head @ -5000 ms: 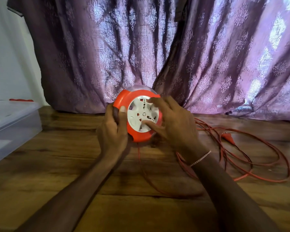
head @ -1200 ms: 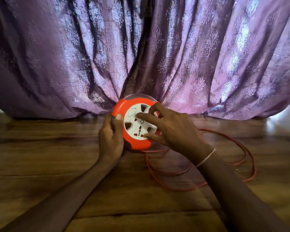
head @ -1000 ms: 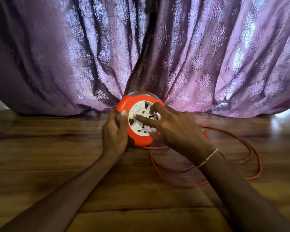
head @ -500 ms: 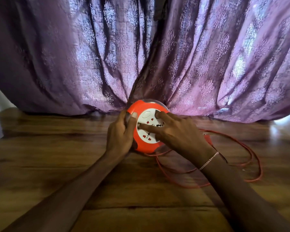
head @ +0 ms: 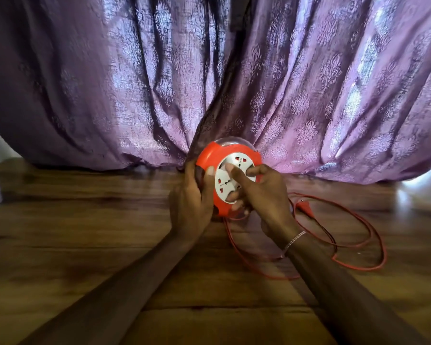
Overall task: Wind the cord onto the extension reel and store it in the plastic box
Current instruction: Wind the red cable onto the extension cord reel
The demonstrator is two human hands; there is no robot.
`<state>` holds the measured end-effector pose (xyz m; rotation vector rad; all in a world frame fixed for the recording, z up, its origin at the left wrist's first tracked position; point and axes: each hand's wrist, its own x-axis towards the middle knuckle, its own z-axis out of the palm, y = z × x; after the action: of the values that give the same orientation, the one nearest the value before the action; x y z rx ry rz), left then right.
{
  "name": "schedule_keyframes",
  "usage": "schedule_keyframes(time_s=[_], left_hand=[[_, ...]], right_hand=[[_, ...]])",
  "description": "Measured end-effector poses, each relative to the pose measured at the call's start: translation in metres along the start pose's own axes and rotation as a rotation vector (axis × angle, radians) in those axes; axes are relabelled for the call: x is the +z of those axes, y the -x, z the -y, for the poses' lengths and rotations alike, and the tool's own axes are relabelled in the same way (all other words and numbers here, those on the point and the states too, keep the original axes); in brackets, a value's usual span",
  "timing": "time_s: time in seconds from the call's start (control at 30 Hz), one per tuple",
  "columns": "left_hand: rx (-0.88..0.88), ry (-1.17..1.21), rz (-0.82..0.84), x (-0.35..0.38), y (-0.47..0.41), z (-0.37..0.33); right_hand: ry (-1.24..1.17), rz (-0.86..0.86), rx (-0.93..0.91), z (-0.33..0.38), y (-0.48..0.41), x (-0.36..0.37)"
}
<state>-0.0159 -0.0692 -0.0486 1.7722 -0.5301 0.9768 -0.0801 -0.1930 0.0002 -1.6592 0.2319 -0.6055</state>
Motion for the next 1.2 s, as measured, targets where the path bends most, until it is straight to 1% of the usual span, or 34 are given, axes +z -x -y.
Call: schedule_keyframes(time_s=[0.03, 0.07, 0.1, 0.17, 0.2, 0.27, 0.33, 0.4, 0.53, 0.6, 0.63, 0.67, 0.7, 0.73, 0.8, 0.83, 0.87, 0.9, 0.93, 1.0, 1.03, 1.07, 1.1, 1.13, 1.2], left_hand=[[-0.014, 0.005, -0.005, 0.001, 0.000, 0.001], [-0.029, 0.017, -0.010, 0.000, -0.001, 0.003], [-0.044, 0.030, -0.018, 0.000, -0.002, 0.006], [-0.064, 0.043, -0.043, -0.003, -0.005, 0.008], [-0.069, 0.042, -0.055, -0.004, -0.007, 0.009], [-0.076, 0.048, -0.062, -0.006, -0.009, 0.010], [-0.071, 0.054, -0.051, -0.007, -0.011, 0.011], [-0.048, 0.053, -0.038, -0.008, -0.011, 0.011], [0.031, 0.042, 0.010, -0.008, -0.009, 0.007], [0.058, 0.013, 0.011, -0.007, -0.008, 0.004], [0.068, 0.008, 0.006, -0.006, -0.008, 0.003], [0.078, 0.007, 0.005, -0.006, -0.007, 0.002], [0.087, 0.005, 0.004, -0.006, -0.006, 0.000], [0.093, -0.005, 0.002, -0.007, -0.006, -0.002], [0.088, -0.025, -0.010, -0.006, -0.005, -0.004], [0.075, -0.030, -0.017, -0.006, -0.005, -0.003], [0.059, -0.032, -0.024, -0.006, -0.005, -0.003], [0.043, -0.032, -0.032, -0.006, -0.005, -0.001], [0.029, -0.027, -0.042, -0.006, -0.006, 0.000], [-0.003, -0.010, -0.071, -0.008, -0.008, 0.001], [-0.020, -0.004, -0.084, -0.009, -0.010, 0.000], [-0.034, 0.002, -0.095, -0.010, -0.011, 0.000], [-0.039, 0.010, -0.101, -0.010, -0.012, 0.000], [-0.037, 0.016, -0.100, -0.011, -0.012, 0.000], [-0.022, 0.017, -0.081, -0.011, -0.012, 0.001]], right_hand=[[-0.010, 0.021, 0.006, 0.000, 0.000, -0.001], [0.080, 0.013, -0.067, -0.001, -0.001, -0.003], [0.276, -0.021, -0.221, -0.004, -0.004, -0.007], [0.753, -0.103, -0.638, -0.011, -0.010, -0.020], [0.923, -0.086, -0.815, -0.012, -0.012, -0.025], [1.148, -0.001, -1.018, -0.009, -0.013, -0.031], [1.277, 0.007, -1.141, -0.006, -0.011, -0.031], [1.316, -0.015, -1.175, -0.005, -0.009, -0.030], [1.339, -0.113, -1.138, -0.009, -0.007, -0.027], [1.262, -0.182, -1.062, -0.010, -0.008, -0.024], [1.192, -0.229, -0.981, -0.011, -0.009, -0.020], [1.076, -0.252, -0.855, -0.010, -0.008, -0.016], [0.906, -0.242, -0.694, -0.009, -0.005, -0.012], [0.670, -0.209, -0.511, -0.006, -0.002, -0.008], [0.130, -0.070, -0.140, 0.000, 0.002, 0.000], [-0.036, -0.005, -0.026, 0.002, 0.001, 0.000], [-0.074, 0.021, -0.011, 0.003, 0.001, 0.000], [0.004, 0.001, -0.088, 0.001, 0.000, -0.001], [0.201, -0.055, -0.245, -0.001, -0.001, -0.005], [0.708, -0.153, -0.670, -0.007, -0.007, -0.018], [0.899, -0.128, -0.842, -0.007, -0.009, -0.023], [1.039, -0.070, -0.944, -0.006, -0.011, -0.027], [1.140, -0.024, -1.006, -0.005, -0.012, -0.029], [1.215, -0.005, -1.056, -0.004, -0.011, -0.029], [1.302, -0.020, -1.125, -0.006, -0.010, -0.029]])
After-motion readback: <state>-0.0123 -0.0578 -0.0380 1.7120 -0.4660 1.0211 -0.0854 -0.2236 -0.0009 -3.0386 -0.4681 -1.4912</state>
